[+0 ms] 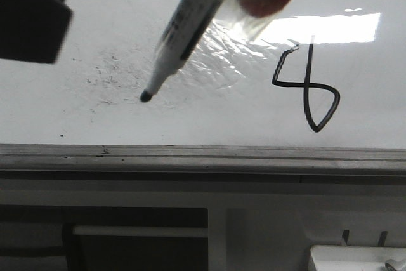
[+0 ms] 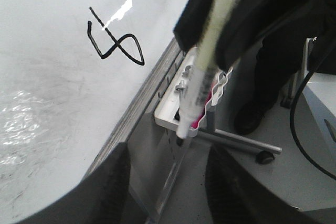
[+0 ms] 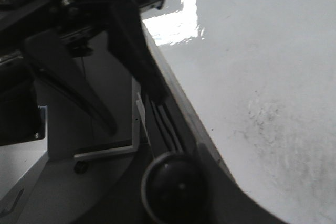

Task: Write number 8 on whiteboard

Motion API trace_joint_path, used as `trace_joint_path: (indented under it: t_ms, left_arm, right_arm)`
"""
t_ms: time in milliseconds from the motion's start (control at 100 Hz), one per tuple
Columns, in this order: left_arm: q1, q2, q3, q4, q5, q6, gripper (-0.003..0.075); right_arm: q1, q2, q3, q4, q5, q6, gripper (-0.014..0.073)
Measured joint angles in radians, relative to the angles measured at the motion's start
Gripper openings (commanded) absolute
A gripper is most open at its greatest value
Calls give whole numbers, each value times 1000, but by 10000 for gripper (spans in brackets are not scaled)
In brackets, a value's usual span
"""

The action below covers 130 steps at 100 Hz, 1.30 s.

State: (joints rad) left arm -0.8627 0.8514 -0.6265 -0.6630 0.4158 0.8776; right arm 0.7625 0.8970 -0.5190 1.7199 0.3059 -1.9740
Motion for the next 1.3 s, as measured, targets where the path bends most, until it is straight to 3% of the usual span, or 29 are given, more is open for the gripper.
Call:
trace_joint_path:
  t_ms: [230, 370, 600, 670, 860, 1050, 1140, 1300]
  left_arm:
    - [0, 160, -47, -200, -6, 228, 315]
    - [0, 244, -69, -326, 61, 361, 315]
    - [-4, 324, -88, -442, 92, 436, 302]
    - [-4, 328, -89, -451, 101, 440, 244]
    - [-4, 328, -89, -456, 149, 444, -22]
    - [-4, 328, -89, -439, 172, 477, -20]
    - [-4, 328, -89, -439, 174, 477, -20]
    - [-4, 305, -84, -464, 166, 463, -20]
  right_arm:
    - [-2, 24, 4, -38, 47, 0, -71]
    - [-4, 27, 7, -42, 62, 0, -71]
    - [-4, 29, 7, -52, 104, 0, -71]
    - [-4, 31, 7, -57, 107, 0, -71]
    - [-4, 33, 7, -58, 113, 0, -71]
    - [-4, 34, 7, -58, 124, 25, -62]
    - [-4, 34, 7, -58, 123, 53, 40]
    - [-4, 34, 15, -57, 75, 103, 449]
